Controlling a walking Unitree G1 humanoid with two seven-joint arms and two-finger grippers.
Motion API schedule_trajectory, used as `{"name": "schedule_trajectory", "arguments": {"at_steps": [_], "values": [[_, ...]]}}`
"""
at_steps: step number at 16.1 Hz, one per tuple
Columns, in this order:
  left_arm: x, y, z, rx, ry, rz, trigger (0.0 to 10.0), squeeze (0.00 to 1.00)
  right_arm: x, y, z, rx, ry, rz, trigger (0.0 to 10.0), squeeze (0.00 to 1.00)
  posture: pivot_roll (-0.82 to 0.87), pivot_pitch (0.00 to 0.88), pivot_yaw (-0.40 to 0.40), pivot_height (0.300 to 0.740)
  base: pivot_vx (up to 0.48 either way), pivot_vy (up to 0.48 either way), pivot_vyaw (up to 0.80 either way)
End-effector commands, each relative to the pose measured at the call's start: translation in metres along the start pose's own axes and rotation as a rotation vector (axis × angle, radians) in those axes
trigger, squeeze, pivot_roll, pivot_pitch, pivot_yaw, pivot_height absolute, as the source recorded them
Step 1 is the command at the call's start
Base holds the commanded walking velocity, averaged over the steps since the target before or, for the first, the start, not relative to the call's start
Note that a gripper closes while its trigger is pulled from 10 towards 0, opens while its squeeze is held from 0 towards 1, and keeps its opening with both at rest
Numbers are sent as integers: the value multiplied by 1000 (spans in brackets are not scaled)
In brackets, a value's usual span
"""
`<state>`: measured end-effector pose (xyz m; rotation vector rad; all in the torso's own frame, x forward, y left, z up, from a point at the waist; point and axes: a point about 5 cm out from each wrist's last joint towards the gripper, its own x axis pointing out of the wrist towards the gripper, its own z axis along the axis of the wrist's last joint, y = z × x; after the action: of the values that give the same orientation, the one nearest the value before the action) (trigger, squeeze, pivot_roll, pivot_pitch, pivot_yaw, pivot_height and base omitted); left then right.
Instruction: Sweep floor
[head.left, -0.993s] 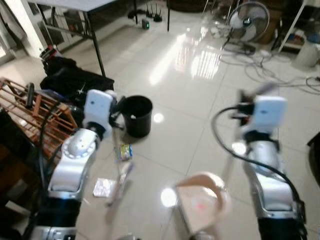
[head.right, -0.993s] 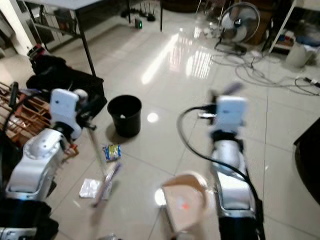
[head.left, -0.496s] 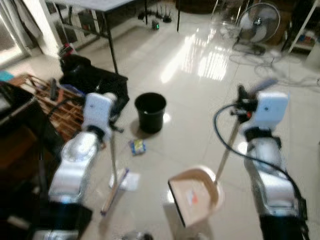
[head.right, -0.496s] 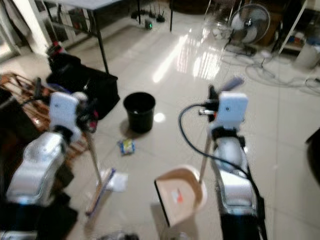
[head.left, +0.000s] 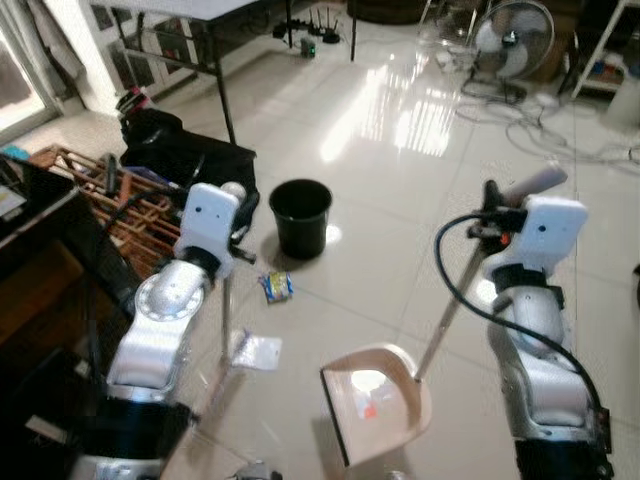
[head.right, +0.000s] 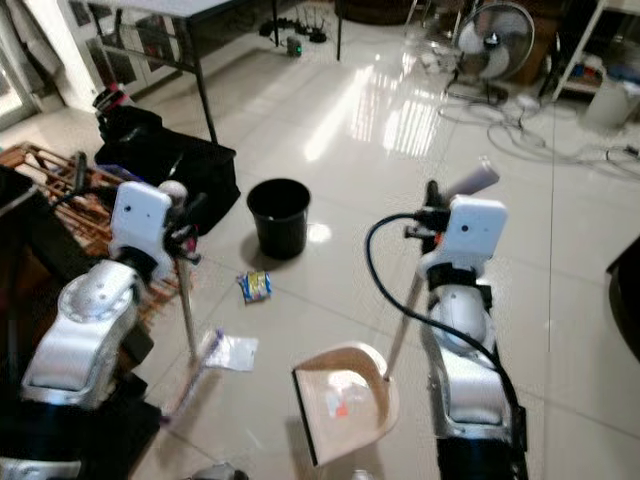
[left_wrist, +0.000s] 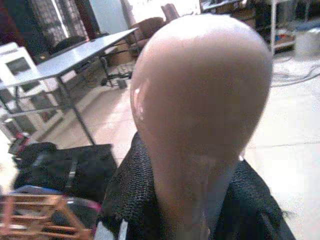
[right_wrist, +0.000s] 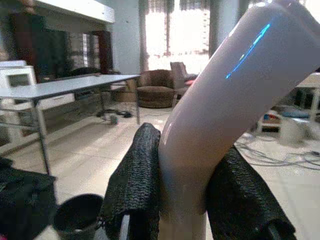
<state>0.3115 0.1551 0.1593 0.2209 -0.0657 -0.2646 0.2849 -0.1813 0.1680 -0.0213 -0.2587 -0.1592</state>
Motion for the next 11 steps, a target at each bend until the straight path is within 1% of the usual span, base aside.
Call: {"name": "schedule_trajectory", "arguments": {"at_steps": [1, 2, 5, 7, 11], "values": [[1, 8, 8, -6, -26, 28, 10000, 0, 2, -1, 11, -9, -51, -10, 10000, 0, -41, 59, 25, 740, 0, 0, 0], [2, 10, 8, 23, -23, 35, 10000, 0, 3, -2, 11, -11, -47, -14, 10000, 0, -42, 61, 23, 740, 0, 0, 0], [4, 14, 12, 36, -55, 62, 10000, 0, 4, -3, 12, -10, -44, -15, 10000, 0, -43, 64, 23, 740, 0, 0, 0], [4, 16, 14, 31, -68, 69, 10000, 0, 4, -3, 11, 3, -36, -20, 10000, 0, -42, 65, 22, 740, 264, 0, 0], [4, 19, 15, 28, -75, 74, 10000, 0, 4, 0, 10, -1, -32, -12, 10000, 0, -41, 63, 19, 740, 329, 0, 0]]}}
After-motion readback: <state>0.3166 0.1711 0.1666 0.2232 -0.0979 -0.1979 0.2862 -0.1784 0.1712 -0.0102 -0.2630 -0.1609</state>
